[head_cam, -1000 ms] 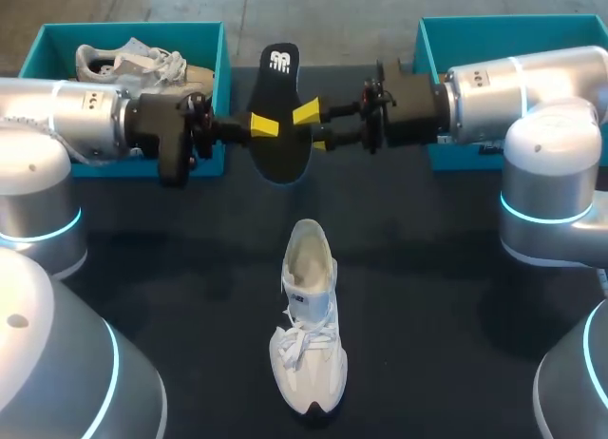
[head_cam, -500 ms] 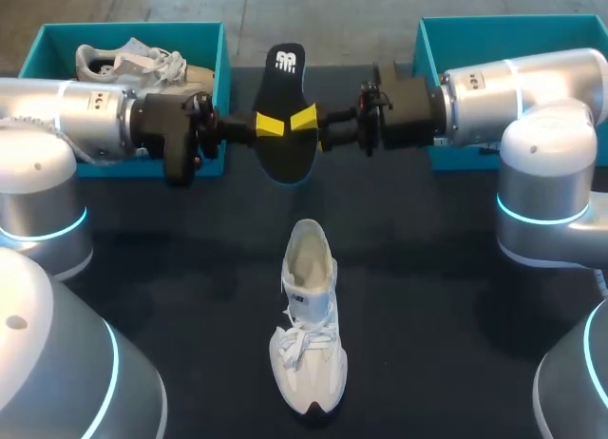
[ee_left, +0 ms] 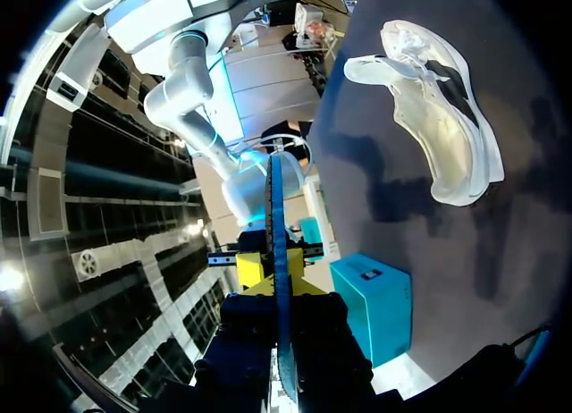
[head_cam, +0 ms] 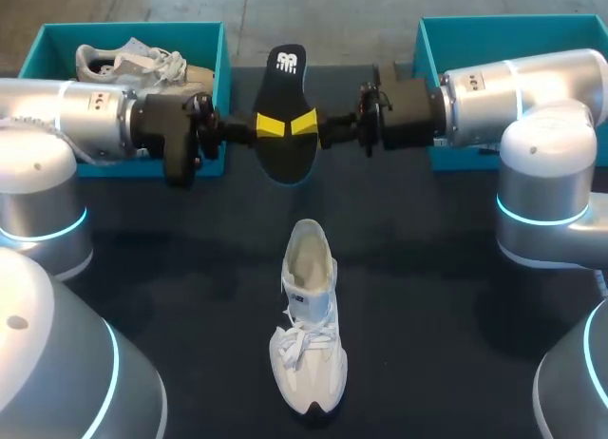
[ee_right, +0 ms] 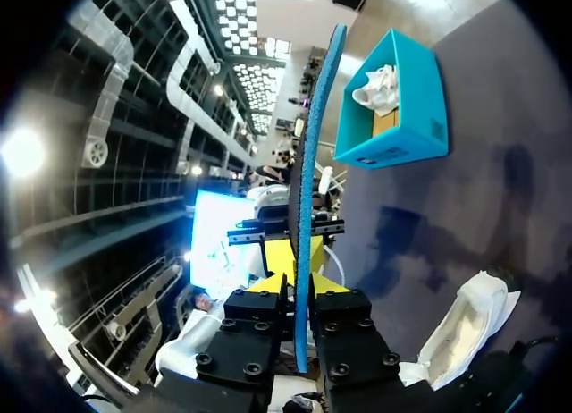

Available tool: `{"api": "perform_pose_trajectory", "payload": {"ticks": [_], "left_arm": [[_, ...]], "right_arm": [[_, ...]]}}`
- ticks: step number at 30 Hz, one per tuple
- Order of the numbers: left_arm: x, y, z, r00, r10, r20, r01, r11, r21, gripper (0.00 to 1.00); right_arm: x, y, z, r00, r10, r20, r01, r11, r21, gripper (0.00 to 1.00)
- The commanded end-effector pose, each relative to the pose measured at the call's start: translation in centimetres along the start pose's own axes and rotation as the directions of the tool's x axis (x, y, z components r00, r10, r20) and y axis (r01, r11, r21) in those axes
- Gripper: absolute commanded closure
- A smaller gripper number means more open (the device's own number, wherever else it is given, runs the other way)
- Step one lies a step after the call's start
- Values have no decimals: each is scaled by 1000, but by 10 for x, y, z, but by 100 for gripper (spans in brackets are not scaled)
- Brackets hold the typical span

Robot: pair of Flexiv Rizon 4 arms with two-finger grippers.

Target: Take the shoe out of the shoebox, open the shoe tongue, remove and reinsert the insole, then place the shoe into the shoebox

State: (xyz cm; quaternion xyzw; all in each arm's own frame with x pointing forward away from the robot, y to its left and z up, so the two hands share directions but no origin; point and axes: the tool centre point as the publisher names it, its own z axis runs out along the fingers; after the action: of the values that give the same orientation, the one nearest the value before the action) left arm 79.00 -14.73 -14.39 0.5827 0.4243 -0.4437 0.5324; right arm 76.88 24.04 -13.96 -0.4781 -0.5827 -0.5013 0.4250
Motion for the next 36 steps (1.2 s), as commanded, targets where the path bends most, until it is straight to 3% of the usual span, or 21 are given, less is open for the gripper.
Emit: {"api": "perform_pose_trajectory", "payload": {"ticks": [1, 21, 25, 34, 36], "left_arm": [[1, -1, 1, 1000, 2, 2, -2, 1000, 0, 100], [1, -2, 2, 1000, 5, 4, -5, 1000, 14, 100], [2, -3, 3, 1000, 3, 2, -3, 1000, 16, 100], [3, -1, 4, 1000, 2, -5, -2, 1000, 11, 100], [3, -1, 4, 1000, 1, -5, -1, 1000, 10, 57]], "right_arm": [[1, 0, 2, 1000, 0, 3, 0, 1000, 0, 84], [0, 0, 1, 1000, 2, 6, -2, 1000, 0, 89], [0, 0, 0, 1000, 4, 5, -4, 1000, 0, 100], [-2, 1, -2, 1000, 2, 5, -2, 1000, 0, 100], [-2, 1, -2, 1000, 0, 5, 0, 1000, 1, 100]]}}
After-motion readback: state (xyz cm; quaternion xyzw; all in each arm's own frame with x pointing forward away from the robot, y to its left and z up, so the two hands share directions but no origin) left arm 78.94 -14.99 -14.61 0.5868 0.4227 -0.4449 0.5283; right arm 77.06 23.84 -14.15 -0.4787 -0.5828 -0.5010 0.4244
